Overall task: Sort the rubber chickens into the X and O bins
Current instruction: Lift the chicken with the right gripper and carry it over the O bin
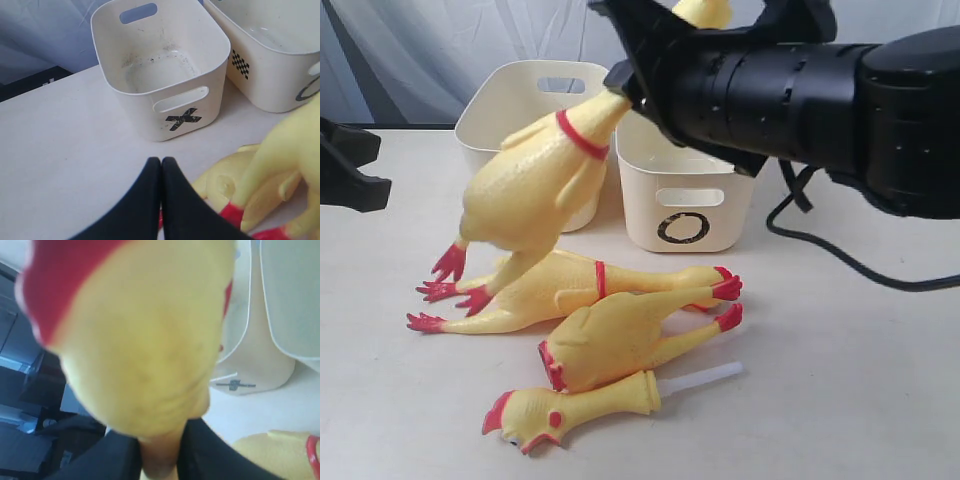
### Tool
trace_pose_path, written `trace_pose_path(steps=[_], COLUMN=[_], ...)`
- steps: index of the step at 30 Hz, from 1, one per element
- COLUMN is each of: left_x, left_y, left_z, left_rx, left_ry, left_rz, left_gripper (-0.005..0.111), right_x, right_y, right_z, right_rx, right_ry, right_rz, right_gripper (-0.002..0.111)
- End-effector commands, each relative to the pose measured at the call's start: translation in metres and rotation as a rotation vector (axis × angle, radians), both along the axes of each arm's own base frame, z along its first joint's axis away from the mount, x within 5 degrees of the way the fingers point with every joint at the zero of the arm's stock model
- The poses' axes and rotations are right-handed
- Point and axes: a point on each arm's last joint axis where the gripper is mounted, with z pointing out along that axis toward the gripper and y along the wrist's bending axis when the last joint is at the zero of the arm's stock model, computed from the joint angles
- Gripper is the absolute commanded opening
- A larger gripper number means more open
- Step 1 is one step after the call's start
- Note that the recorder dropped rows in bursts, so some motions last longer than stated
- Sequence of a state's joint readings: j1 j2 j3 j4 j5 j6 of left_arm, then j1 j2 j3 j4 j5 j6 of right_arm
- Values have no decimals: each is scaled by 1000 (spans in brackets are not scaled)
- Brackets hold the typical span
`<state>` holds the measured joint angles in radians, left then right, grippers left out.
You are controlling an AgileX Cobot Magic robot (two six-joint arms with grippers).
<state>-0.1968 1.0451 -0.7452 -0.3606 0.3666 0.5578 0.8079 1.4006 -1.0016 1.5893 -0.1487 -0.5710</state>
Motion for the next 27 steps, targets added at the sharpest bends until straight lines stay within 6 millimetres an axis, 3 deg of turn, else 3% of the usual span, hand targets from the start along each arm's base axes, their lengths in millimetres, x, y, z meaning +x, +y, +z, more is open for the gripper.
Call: trace_pose_path(steps=[1,11,20,27], left_x=[0,0,0,0], left_y=[1,1,1,1], left_z=[3,3,3,2], left_rx=[-11,-20,-19,-19], left_ry=[-8,-6,-4,-2], left_rz=[11,13,12,11], left_gripper=[0,0,0,0], right_x=[-2,-3,-1,12], right_y=[-20,-58,-74,-87], right_z=[23,55,62,65], right_rx=[-29,-80,-121,-181], right_ry=[-127,-332,-415,-474], right_rz=[-113,-396,-576,-562], right_gripper=[-1,-1,-1,-1])
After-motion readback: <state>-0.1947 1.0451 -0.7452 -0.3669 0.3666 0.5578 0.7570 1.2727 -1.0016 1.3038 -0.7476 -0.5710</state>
